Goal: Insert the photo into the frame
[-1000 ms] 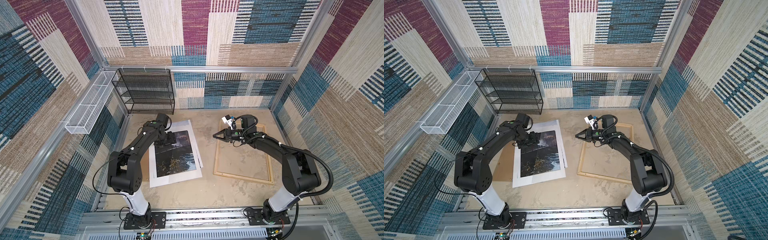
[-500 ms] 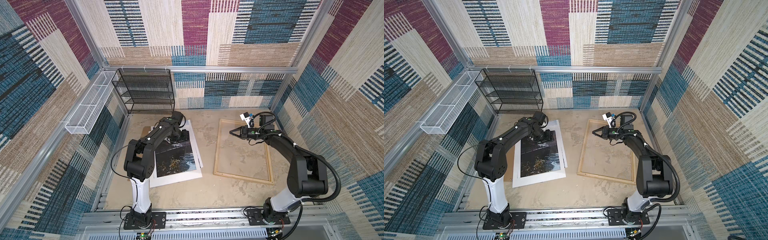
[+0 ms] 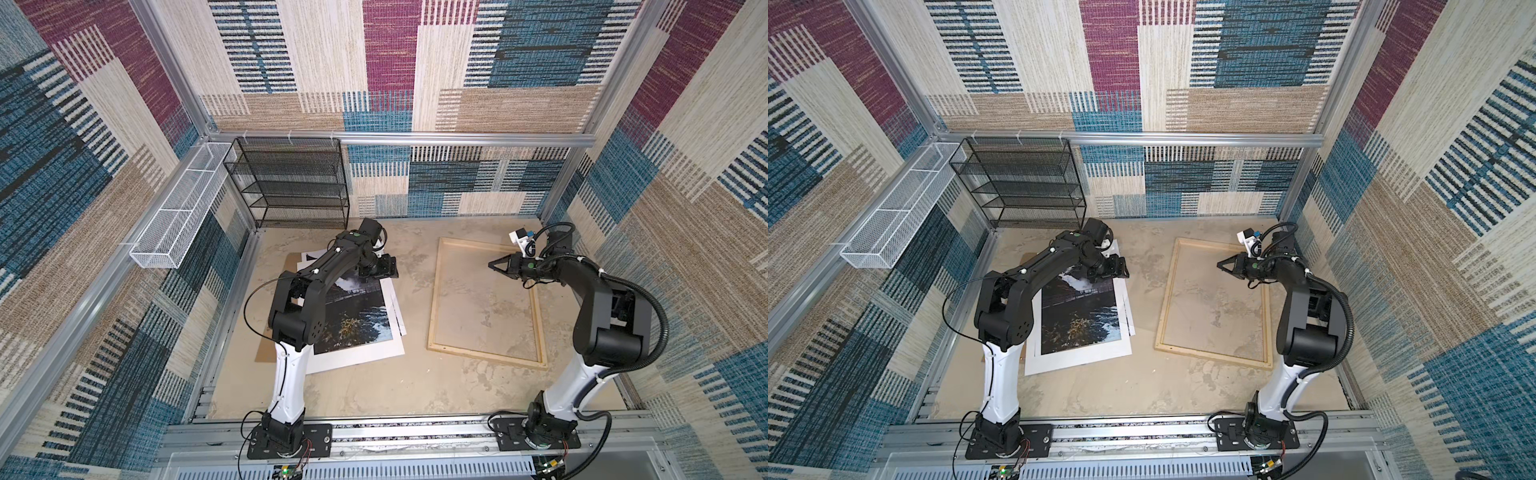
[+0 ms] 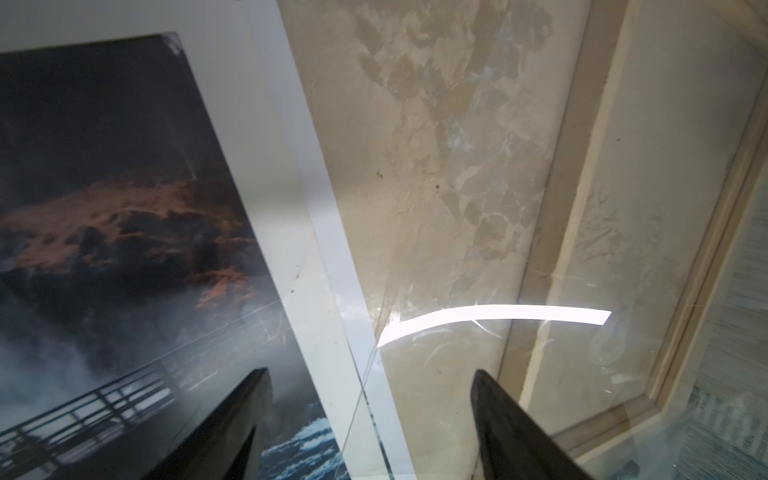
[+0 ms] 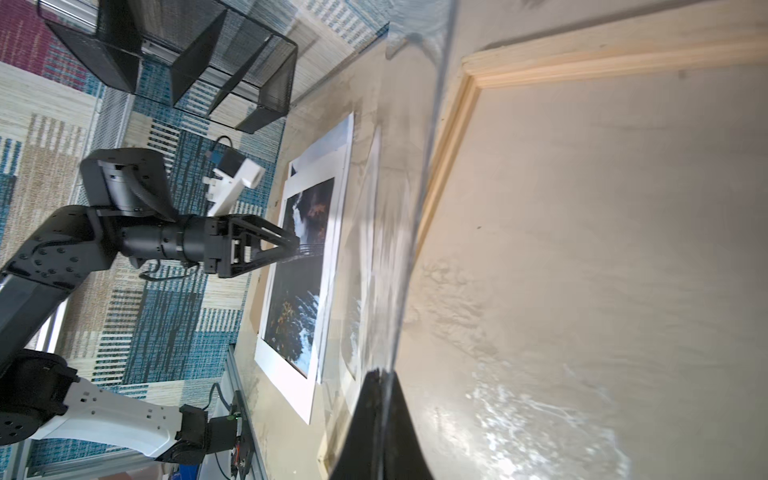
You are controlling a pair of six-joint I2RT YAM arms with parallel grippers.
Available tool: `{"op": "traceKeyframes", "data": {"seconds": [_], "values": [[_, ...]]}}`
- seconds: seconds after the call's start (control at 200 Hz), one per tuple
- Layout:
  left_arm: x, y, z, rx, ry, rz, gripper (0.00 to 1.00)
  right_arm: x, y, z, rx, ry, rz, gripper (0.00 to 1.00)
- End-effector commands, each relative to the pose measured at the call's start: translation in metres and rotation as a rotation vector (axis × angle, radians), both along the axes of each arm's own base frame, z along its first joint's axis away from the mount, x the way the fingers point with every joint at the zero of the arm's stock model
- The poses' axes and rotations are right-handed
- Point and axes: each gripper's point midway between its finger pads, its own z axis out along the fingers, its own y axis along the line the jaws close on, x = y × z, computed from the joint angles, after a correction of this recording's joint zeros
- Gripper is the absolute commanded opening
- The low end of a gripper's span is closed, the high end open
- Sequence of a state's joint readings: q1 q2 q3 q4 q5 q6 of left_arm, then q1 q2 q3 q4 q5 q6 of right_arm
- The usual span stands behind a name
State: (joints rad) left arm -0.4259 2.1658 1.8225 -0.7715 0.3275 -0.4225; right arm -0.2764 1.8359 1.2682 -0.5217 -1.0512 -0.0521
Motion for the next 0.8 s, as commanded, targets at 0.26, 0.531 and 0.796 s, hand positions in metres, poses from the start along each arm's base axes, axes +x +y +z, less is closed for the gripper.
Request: {"op": "traceKeyframes", "data": {"seconds": [0.26,0.531,0.796], "values": [[-0.008,-0.039,-0.008,-0.092,0.016,-0.088,0.79,-0.005,-0.036,-0.048,-0.242,0.082,0.052,0.0],[-0.014,-0.06,-0.013,-0.113,0.019,-0.129,0.78,-0.012,-0.076,-0.087,-0.28,0.2,-0.023,0.0],[-0.025,-0.079,-0.019,-0.132,0.036,-0.17,0.78,-0.012,-0.087,-0.095,-0.301,0.216,-0.035,0.0]]}}
